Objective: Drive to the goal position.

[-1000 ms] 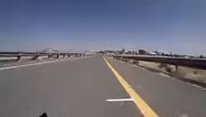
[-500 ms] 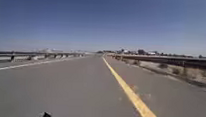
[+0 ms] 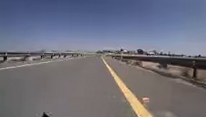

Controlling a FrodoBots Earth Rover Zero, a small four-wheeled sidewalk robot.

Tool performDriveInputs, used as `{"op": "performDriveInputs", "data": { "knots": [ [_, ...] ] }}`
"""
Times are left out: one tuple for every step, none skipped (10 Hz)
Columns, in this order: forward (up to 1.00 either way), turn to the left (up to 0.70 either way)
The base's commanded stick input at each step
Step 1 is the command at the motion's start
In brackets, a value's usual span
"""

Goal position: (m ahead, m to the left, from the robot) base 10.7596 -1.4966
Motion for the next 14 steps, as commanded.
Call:
{"op": "performDriveInputs", "data": {
  "knots": [
    [1.0,0.0],
    [1.0,0.0],
    [1.0,0.0],
    [1.0,0.0],
    [1.0,0.0],
    [1.0,0.0],
    [1.0,0.0],
    [1.0,0.0],
    [1.0,0.0],
    [1.0,0.0],
    [1.0,0.0],
    [1.0,0.0],
    [1.0,0.0],
    [1.0,0.0]
  ]
}}
